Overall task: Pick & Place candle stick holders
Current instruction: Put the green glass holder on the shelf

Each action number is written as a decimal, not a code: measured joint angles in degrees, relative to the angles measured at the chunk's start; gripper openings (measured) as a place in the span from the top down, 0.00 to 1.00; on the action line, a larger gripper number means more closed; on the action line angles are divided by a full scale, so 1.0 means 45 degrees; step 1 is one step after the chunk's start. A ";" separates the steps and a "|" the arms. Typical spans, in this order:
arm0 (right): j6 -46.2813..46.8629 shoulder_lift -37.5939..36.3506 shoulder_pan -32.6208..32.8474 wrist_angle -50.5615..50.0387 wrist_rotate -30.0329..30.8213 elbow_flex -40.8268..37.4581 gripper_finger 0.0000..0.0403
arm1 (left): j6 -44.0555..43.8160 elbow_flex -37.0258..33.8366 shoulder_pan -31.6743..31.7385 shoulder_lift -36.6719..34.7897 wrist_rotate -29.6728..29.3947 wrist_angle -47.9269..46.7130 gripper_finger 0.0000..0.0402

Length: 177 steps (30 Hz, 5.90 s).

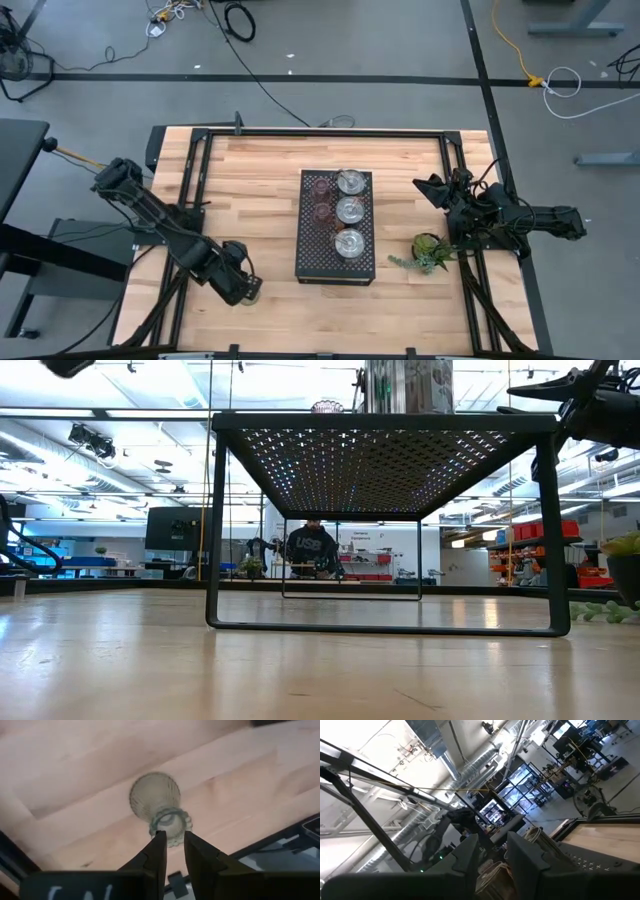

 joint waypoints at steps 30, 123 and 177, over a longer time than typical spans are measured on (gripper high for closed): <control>-0.0029 0.0001 0.0000 -0.0001 -0.0029 0.0000 0.75 | -0.0395 -0.1252 0.0185 0.0084 0.1379 0.1552 0.83; -0.0167 0.0004 0.0005 -0.0204 -0.0130 0.0000 0.75 | 0.0096 -0.1232 0.1195 -0.0665 0.1521 0.1188 0.78; -0.0400 0.0004 0.0005 -0.0633 -0.0010 -0.0005 0.75 | 0.1916 0.0513 0.1825 0.0322 0.2157 -0.0185 0.94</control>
